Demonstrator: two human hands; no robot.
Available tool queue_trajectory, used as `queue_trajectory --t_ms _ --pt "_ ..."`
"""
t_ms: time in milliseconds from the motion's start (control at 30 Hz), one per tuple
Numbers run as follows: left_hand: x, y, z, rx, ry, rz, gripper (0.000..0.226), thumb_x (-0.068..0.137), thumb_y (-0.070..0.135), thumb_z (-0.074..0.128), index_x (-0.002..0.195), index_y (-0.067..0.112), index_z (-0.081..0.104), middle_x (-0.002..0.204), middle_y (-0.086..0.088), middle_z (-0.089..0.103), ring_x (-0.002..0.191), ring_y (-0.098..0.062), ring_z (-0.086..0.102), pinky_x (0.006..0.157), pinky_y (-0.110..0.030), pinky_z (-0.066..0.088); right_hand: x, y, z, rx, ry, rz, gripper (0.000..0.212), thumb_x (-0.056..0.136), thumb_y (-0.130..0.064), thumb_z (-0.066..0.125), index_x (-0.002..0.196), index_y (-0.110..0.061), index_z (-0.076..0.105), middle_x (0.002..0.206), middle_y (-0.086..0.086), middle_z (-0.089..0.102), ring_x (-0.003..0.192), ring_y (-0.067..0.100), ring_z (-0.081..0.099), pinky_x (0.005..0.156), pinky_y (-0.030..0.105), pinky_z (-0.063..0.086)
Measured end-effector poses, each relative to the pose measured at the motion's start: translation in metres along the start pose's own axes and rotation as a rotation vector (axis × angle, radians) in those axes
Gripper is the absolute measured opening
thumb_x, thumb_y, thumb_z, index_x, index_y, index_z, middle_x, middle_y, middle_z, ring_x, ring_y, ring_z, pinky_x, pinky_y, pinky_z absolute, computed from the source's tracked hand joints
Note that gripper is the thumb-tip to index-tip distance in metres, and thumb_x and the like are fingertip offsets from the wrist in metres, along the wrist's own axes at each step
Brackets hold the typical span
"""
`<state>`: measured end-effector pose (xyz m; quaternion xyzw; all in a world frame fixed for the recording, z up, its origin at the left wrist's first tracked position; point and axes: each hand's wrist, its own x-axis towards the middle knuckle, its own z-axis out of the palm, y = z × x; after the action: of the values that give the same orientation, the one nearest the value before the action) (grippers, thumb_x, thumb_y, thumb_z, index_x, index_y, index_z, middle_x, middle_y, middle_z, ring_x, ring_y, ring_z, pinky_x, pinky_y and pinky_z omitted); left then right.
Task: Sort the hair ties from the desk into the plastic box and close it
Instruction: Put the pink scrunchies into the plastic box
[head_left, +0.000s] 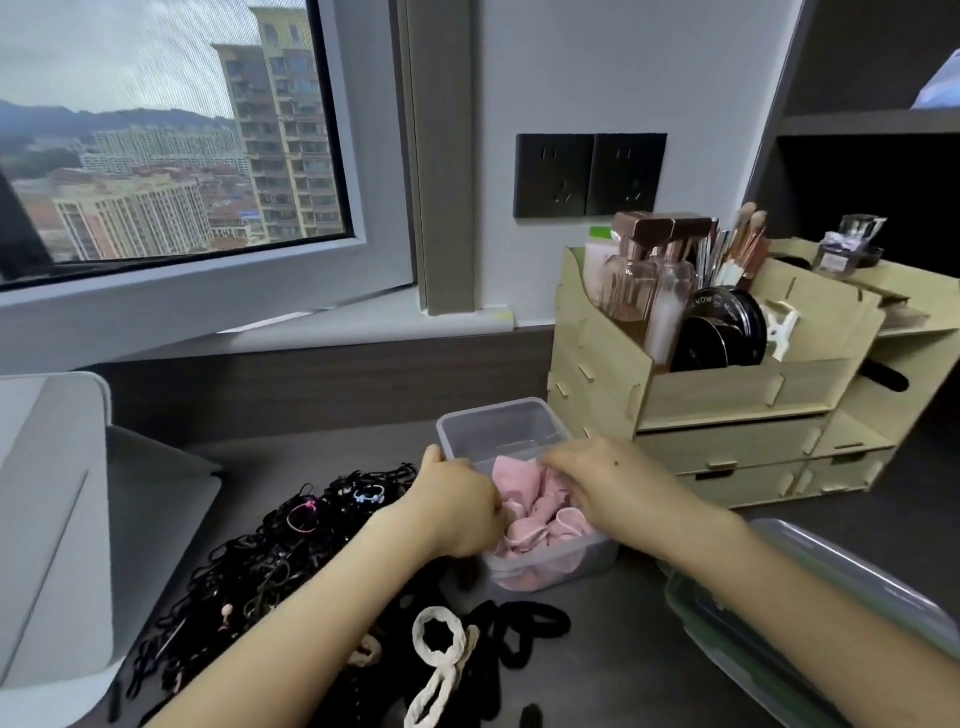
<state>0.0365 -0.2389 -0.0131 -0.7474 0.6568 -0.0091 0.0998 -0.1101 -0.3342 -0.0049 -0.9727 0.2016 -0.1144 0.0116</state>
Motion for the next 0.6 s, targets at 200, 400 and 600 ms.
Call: queue_trajectory --t_ms 200,400,600 --pt "0.006 -0.002 -0.008 0.145 -0.086 0.005 0.035 0.089 0.039 0.039 0.096 0.015 0.064 0.111 -0.006 0.060 0.109 -0.028 0.045 0.091 -0.042 0.024 0.003 -0.012 0.006 0.092 -0.404 0.035 0.029 0.097 -0.025 0.037 0.121 -0.021 0.051 0.121 0.011 0.058 0.107 0.029 0.054 0.088 0.037 0.045" --pt "-0.010 0.005 -0.007 -0.008 0.197 0.017 0.016 0.080 0.027 0.059 0.089 0.014 0.062 0.095 -0.007 0.066 0.091 -0.029 0.059 0.069 -0.031 0.036 0.034 -0.024 0.002 0.049 -0.805 0.062 0.042 0.096 -0.033 0.040 0.138 -0.027 0.039 0.143 0.004 0.043 0.125 0.024 0.043 0.099 0.033 0.035" --pt "0.003 0.016 -0.012 0.031 0.072 -0.051 0.040 0.077 0.022 0.064 0.114 0.011 0.051 0.106 -0.009 0.063 0.099 -0.031 0.060 0.070 -0.032 0.038 0.024 -0.025 -0.005 0.102 -0.617 0.144 0.026 0.087 -0.025 0.057 0.111 -0.018 0.061 0.106 0.006 0.064 0.096 0.026 0.058 0.078 0.033 0.046"
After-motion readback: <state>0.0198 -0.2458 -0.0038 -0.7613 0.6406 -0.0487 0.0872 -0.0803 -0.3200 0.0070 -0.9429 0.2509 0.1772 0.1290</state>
